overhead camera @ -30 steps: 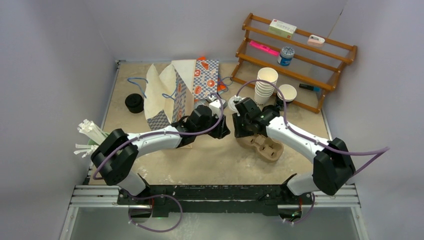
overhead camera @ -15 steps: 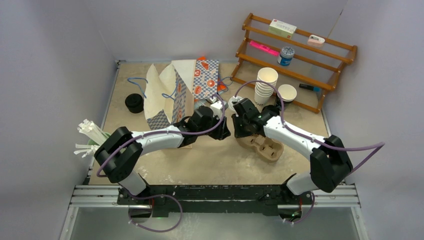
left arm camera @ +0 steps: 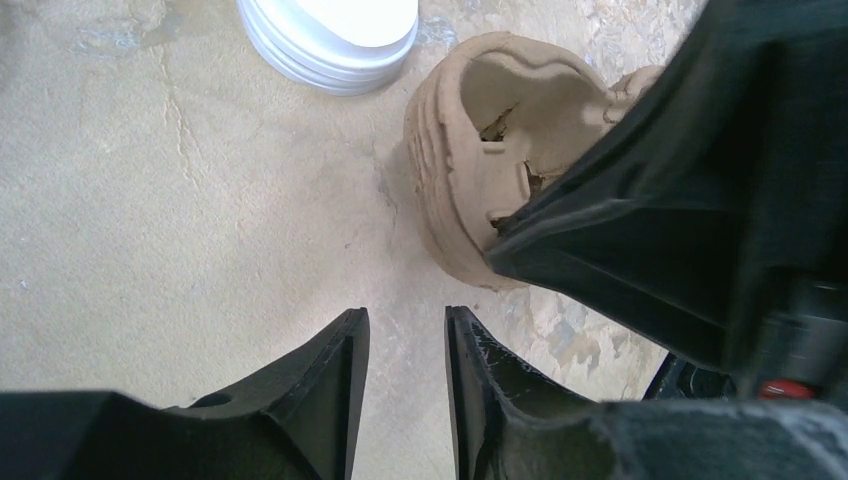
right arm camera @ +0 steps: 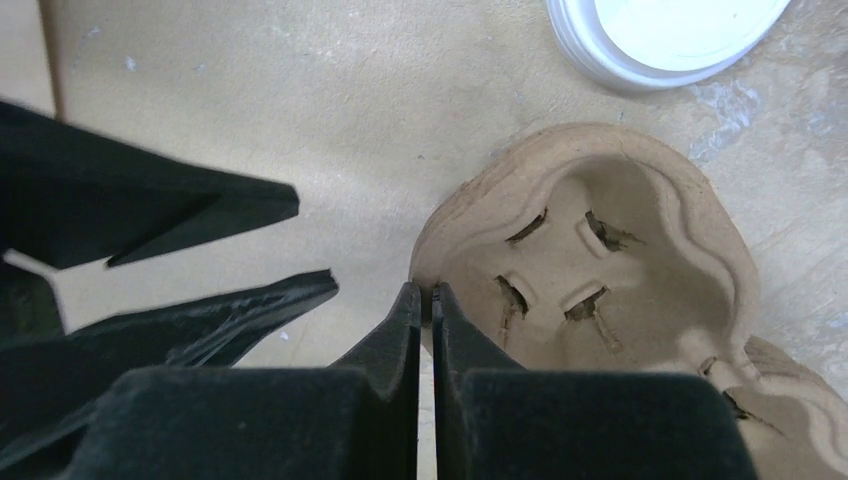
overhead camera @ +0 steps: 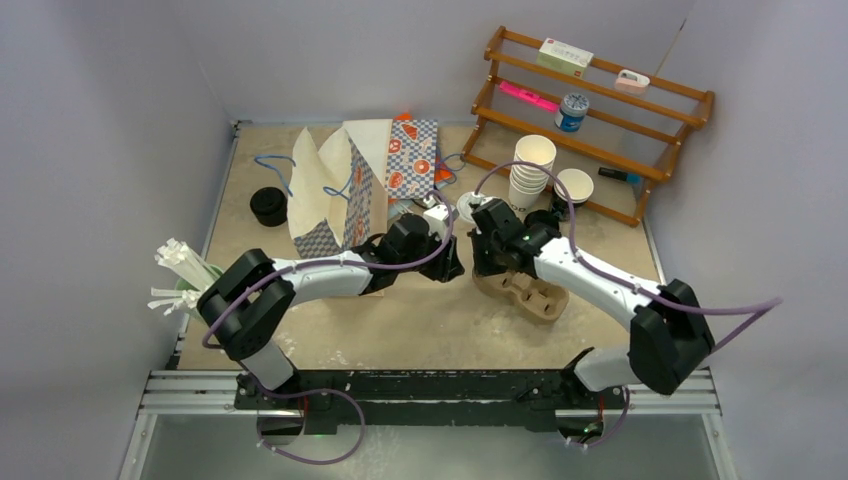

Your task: Pack the takeout coffee

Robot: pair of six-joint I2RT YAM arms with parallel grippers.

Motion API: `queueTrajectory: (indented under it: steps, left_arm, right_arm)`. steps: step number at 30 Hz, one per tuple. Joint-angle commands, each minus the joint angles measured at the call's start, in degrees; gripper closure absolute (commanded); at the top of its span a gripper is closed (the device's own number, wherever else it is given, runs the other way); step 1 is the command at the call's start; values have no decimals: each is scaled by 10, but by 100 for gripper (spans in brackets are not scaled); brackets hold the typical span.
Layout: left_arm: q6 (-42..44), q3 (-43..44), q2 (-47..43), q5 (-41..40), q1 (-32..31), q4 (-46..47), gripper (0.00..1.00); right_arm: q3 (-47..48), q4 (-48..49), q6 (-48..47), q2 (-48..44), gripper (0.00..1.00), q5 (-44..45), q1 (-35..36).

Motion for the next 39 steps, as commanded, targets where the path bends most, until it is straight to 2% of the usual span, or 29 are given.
queueTrajectory:
  steps: [1,10,17,22,31,39]
  left_arm:
    - [-15,1,9,20,4,48,61]
    - [-42,-25,9,38,4,111,58]
    - [-42,-18,24,44,4,124,52]
    - [-49,8,61,53,3,128,47]
    - [-46,56,114,60,2,115,47]
    - [-32,69,114,36,-10,98,48]
  right_arm:
    - [-10,12,7,-67,100,5,3]
    - [-49,6,28,-150,100,5,3]
    - [-35,-3,40,-208,100,50,3]
    - [-11,-18,36,-204,100,56,3]
    - [0,-25,32,-203,100,56,3]
    - [67,-84,18,-204,100,78,3]
